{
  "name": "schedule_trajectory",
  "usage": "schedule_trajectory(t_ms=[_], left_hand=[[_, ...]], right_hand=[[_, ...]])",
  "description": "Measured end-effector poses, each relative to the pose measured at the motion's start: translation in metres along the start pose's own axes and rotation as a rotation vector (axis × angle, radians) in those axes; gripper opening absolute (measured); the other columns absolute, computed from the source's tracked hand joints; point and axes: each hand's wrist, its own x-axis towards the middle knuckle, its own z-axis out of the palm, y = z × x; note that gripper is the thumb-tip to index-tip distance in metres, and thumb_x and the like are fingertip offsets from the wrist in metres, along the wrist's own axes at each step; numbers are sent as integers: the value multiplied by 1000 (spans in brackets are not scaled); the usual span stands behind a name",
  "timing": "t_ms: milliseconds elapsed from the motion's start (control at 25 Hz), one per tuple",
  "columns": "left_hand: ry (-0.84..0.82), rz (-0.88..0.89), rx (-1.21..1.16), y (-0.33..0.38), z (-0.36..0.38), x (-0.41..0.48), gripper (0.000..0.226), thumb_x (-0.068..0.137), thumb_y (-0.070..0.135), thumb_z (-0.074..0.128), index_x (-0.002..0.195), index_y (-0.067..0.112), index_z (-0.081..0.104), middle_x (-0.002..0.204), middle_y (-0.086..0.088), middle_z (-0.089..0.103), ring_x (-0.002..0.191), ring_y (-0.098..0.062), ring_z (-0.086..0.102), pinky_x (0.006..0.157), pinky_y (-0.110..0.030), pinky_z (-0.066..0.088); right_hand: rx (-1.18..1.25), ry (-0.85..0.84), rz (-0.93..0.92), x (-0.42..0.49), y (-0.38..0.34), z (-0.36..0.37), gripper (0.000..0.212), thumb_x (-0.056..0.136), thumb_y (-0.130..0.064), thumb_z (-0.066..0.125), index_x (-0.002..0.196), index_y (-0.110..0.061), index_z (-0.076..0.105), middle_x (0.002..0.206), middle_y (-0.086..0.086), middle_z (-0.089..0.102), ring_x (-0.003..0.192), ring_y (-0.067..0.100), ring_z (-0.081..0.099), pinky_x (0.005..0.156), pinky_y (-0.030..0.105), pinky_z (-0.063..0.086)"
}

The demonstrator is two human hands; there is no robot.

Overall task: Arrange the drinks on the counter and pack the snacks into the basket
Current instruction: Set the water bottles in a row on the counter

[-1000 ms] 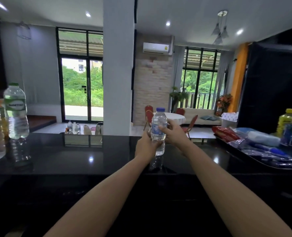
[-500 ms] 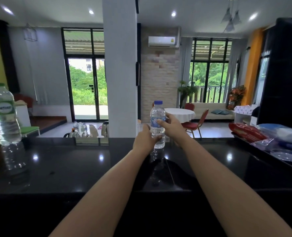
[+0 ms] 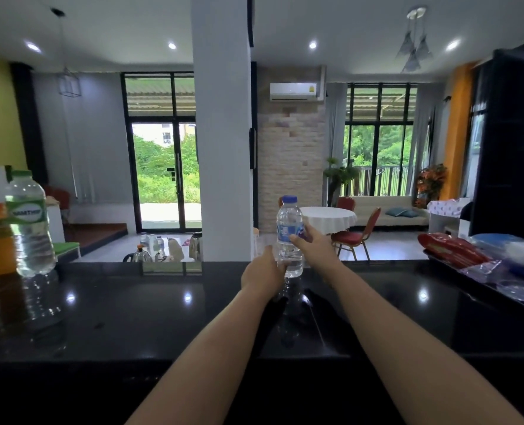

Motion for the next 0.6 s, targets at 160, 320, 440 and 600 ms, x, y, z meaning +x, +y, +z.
schedule_trajectory(t_ms=[160,320,440,600], left_hand=[[149,-51,88,-16,-46,-34,41,97,31,39,134,14,40,120,-12,62,107,-31,59,80,-38,44],[290,61,346,-50,-112,-70,42,93,24,44,133,9,43,136,-11,51,122,-28,48,100,-41,39],[383,144,522,-73,-173,-94,45,92,25,45,135,12,43,145,-9,42,134,-27,35,111,-42,28],[465,168,746,-113,-255,-129,49,90,27,47,137,16,41,151,-11,32,139,-30,23,115,-47,19]], right_hand=[[-512,113,-91,-34,-13,9,51,96,-29,49,145,-20,36,142,8,50,127,30,48,102,55,43],[-801,53,-194,-75,-32,40,62,94,-27,47,150,-14,24,156,9,29,141,29,29,112,51,32],[-830,-64,-194,-94,-53,79,68,97,-36,46,153,-13,17,161,7,16,148,29,14,116,48,22],[-697,-211,-192,-121,-84,146,74,95,-42,51,153,-11,17,161,8,18,145,30,21,115,47,27]])
